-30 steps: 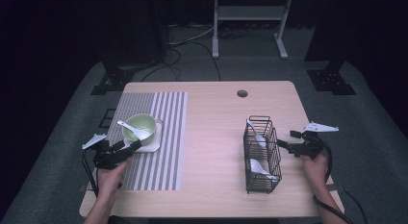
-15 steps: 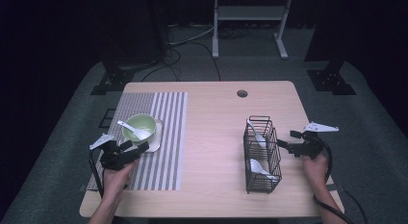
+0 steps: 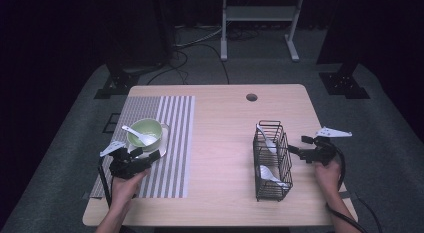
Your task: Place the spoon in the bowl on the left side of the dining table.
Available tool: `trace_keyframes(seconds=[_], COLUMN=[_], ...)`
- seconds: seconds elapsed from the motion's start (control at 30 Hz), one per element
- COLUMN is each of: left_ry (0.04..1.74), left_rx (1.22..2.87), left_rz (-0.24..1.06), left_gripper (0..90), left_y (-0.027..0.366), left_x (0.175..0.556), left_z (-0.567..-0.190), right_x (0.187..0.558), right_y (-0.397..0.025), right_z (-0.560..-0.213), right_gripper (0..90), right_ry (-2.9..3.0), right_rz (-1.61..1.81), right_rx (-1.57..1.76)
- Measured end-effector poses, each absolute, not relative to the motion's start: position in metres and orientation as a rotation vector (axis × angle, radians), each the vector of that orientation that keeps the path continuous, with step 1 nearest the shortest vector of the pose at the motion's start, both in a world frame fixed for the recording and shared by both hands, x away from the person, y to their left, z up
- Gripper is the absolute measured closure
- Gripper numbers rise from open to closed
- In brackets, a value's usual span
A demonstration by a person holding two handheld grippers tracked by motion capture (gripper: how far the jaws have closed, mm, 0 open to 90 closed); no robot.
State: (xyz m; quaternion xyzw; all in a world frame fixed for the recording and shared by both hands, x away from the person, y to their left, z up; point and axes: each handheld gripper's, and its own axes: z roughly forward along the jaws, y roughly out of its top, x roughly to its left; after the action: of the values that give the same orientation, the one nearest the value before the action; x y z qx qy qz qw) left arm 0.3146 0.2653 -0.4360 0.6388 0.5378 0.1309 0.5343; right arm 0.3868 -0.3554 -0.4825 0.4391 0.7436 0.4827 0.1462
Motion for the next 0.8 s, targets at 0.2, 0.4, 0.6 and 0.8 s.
trace_keyframes(seconds=[0.2,0.4,0.6,0.8], left_ry=[1.270,1.252,1.237,1.223], left_rx=[1.536,1.550,1.566,1.584], left_rz=[0.303,0.285,0.274,0.269], left_gripper=[8.3,8.3,8.3,8.3], left_y=[0.260,0.253,0.246,0.240], left_x=[0.315,0.315,0.316,0.315], left_z=[-0.437,-0.437,-0.437,-0.439], right_x=[0.387,0.387,0.387,0.387], right_y=[-0.355,-0.355,-0.355,-0.355], right_z=[-0.483,-0.483,-0.483,-0.483], right_gripper=[13.7,13.7,13.7,13.7], right_ry=[2.141,2.142,2.142,2.145], right_rz=[1.390,1.391,1.391,1.389], right_rx=[1.262,1.262,1.261,1.257])
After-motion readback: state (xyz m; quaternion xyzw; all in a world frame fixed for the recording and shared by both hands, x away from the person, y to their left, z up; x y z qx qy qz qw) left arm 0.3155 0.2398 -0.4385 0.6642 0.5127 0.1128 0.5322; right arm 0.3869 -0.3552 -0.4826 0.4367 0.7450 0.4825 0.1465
